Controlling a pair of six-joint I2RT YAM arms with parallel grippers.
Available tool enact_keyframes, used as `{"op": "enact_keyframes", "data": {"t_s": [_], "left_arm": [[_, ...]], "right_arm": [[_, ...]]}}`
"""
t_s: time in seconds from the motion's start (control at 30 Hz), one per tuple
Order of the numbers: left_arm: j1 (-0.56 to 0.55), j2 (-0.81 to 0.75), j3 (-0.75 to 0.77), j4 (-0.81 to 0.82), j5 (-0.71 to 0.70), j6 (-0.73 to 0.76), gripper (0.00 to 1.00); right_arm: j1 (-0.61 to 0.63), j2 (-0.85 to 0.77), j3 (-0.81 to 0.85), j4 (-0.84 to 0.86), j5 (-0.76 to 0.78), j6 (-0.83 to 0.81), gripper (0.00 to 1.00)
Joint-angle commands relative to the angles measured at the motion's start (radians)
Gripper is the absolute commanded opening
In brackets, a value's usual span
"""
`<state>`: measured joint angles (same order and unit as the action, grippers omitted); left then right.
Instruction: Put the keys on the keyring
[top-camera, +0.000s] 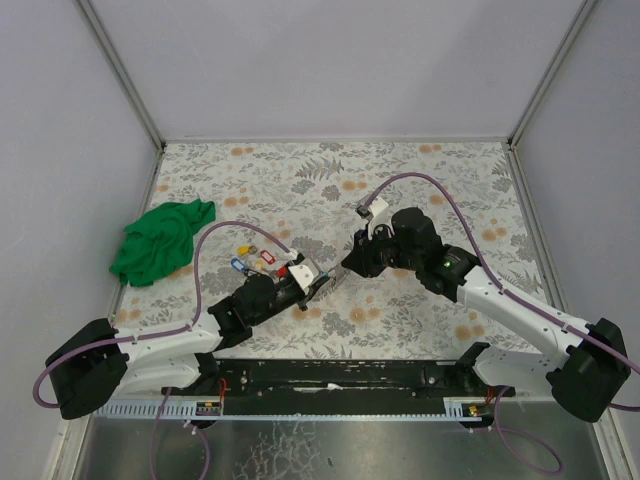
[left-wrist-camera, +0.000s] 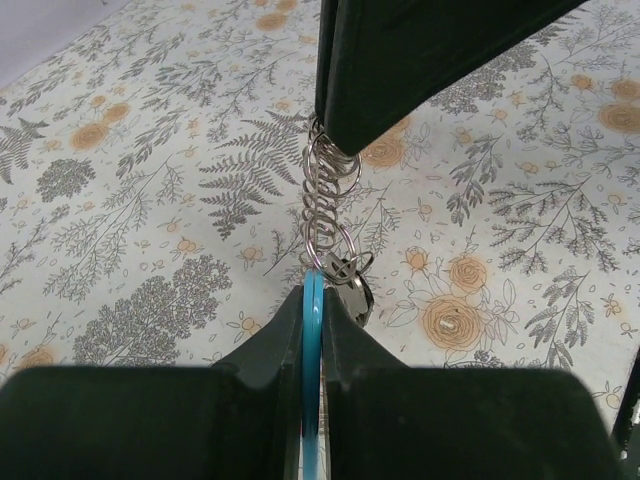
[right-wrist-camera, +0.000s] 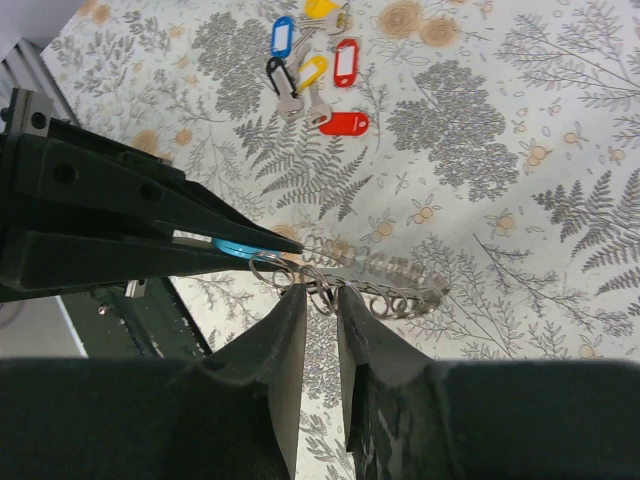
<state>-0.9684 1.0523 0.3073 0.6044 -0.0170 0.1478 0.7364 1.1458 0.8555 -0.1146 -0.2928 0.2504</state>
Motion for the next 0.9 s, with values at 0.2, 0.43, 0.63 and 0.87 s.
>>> {"op": "enact_keyframes", "data": {"t_s": [0.2, 0.43, 0.63, 0.87], "left_arm": [[-0.006, -0.018, 0.05, 0.051, 0.006, 0.011, 0.01], [-0.008, -0.018, 0.047, 0.046, 0.01, 0.012, 0.01], [-0.01, -0.005, 0.053, 0.027, -0.005, 0.004, 0.01], [-0.025, 0.01, 0.062, 0.033, -0.034, -0.03, 0.0]], "right_arm": [[-0.005, 0.018, 0.026, 0.048, -0.103, 0.003, 0.24], [-0.005, -0.003, 0.018, 0.058, -0.073, 0.001, 0.1], [-0.005, -0.038, -0.01, 0.107, -0.057, 0.006, 0.0], [-0.005, -0.103, -0.103, 0.265, -0.015, 0.044, 0.0]]}}
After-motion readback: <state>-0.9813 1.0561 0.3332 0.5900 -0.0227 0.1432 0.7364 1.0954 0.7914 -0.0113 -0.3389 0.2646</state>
